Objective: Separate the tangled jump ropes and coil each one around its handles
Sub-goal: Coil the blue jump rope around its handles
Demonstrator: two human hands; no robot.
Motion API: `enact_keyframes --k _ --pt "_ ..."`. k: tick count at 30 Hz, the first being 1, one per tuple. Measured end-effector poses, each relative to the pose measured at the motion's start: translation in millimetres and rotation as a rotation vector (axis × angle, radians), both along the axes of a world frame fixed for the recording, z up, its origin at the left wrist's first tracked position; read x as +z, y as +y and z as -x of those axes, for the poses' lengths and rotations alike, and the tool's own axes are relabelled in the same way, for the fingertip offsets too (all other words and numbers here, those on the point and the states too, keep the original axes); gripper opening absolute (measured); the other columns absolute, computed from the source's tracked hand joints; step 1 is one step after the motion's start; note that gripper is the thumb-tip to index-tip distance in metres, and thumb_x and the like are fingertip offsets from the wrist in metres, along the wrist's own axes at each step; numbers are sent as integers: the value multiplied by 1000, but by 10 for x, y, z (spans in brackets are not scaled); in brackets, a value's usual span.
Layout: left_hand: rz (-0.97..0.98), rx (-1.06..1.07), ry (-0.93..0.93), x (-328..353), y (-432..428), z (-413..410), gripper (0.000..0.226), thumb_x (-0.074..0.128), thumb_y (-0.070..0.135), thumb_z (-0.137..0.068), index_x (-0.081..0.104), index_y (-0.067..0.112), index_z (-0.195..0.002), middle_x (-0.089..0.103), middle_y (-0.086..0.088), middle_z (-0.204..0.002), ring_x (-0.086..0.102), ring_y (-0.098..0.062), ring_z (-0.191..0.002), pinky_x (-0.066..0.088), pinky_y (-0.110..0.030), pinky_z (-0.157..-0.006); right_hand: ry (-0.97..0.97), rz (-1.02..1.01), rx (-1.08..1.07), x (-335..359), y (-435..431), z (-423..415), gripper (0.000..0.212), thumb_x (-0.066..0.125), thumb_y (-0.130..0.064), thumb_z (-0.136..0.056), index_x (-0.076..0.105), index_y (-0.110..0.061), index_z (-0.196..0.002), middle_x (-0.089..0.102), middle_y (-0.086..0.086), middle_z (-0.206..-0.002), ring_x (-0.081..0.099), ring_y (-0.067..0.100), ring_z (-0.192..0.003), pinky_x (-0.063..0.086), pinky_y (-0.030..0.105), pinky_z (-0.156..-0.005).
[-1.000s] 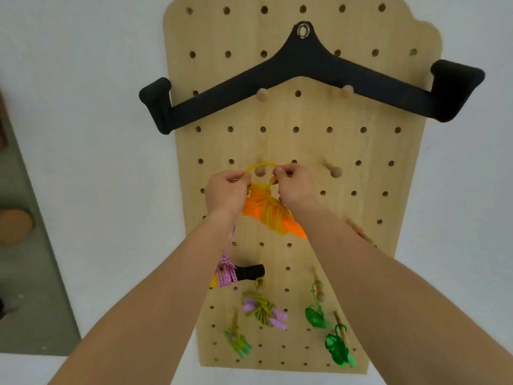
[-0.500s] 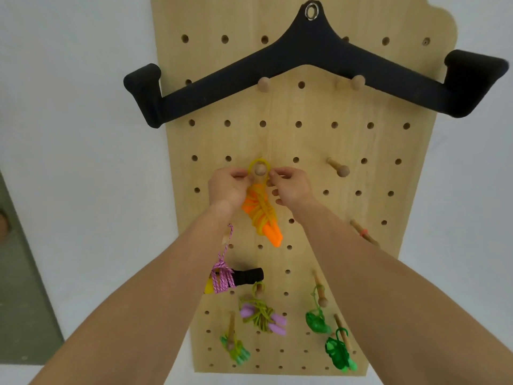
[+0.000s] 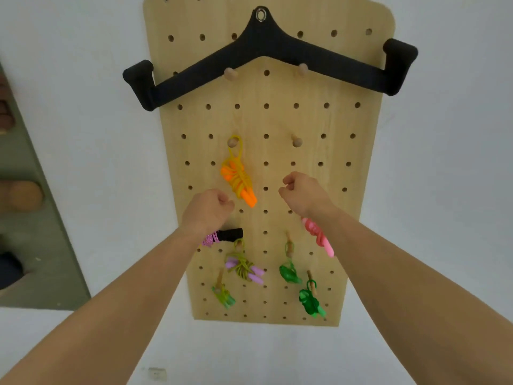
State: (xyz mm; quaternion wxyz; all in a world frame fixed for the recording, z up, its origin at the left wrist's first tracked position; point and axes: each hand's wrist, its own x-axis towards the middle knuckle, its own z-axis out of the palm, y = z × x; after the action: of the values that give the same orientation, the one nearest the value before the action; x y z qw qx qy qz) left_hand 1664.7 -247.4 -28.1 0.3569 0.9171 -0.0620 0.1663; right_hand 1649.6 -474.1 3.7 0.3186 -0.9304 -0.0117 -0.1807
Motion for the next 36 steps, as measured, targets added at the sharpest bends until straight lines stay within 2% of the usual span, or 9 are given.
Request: enact_keyframes --k 1,5,10,12,14,17,25,36 --pt "-60 3 18 -70 -51 117 30 58 38 -92 68 21 -113 68 4 -109 63 -18 -106 51 -37 -93 11 56 -1 -73 -49 88 40 51 -28 -95 54 -17 -133 64 1 -119 63 26 -109 51 43 -96" --pt "-269 0 65 -363 -234 585 31 55 39 -93 67 13 -105 68 -2 -91 64 -23 -85 55 -38 -78 54 244 20 -488 -217 371 44 50 -24 -94 53 -13 -136 61 9 -125 58 31 -114 49 43 -97" --pt "-342 -24 146 -907 -209 985 25 56 41 -95 64 17 -94 68 -4 -94 64 -23 -87 53 -37 -79 148 394 39 -1199 -239 632 42 52 -29 -93 52 -12 -132 56 9 -121 57 31 -106 53 44 -88" --pt "-381 -41 199 -1217 -148 1054 24 55 39 -94 64 18 -101 67 -3 -100 64 -24 -93 53 -37 -81 206 414 48 -1543 -184 739 49 51 -29 -92 46 -13 -138 53 11 -122 56 34 -108 52 47 -90" --pt "-409 -53 258 -1586 -92 1090 33 56 39 -93 65 18 -116 66 -3 -113 63 -24 -103 53 -38 -88 261 428 44 -1912 -110 828 47 51 -28 -92 46 -10 -136 52 14 -125 53 37 -114 49 48 -94" --pt "-428 -84 330 -2222 -16 1149 39 56 42 -93 62 19 -125 62 0 -124 59 -23 -112 49 -37 -95 331 416 45 -2517 23 956 47 52 -28 -93 47 -9 -135 49 14 -133 48 37 -122 47 48 -99" --pt "-420 -126 446 -4085 70 1181 42 52 45 -96 57 22 -131 61 2 -128 58 -20 -114 49 -38 -97 449 452 64 -4215 328 1206 47 47 -30 -99 41 -11 -141 44 10 -139 46 32 -124 48 46 -95" --pt "-341 -125 604 -7113 108 1210 43 51 42 -96 55 20 -134 60 -1 -130 59 -20 -112 50 -38 -96 591 418 83 -7263 442 1244 43 45 -30 -100 43 -12 -139 45 9 -138 48 30 -122 45 40 -88"
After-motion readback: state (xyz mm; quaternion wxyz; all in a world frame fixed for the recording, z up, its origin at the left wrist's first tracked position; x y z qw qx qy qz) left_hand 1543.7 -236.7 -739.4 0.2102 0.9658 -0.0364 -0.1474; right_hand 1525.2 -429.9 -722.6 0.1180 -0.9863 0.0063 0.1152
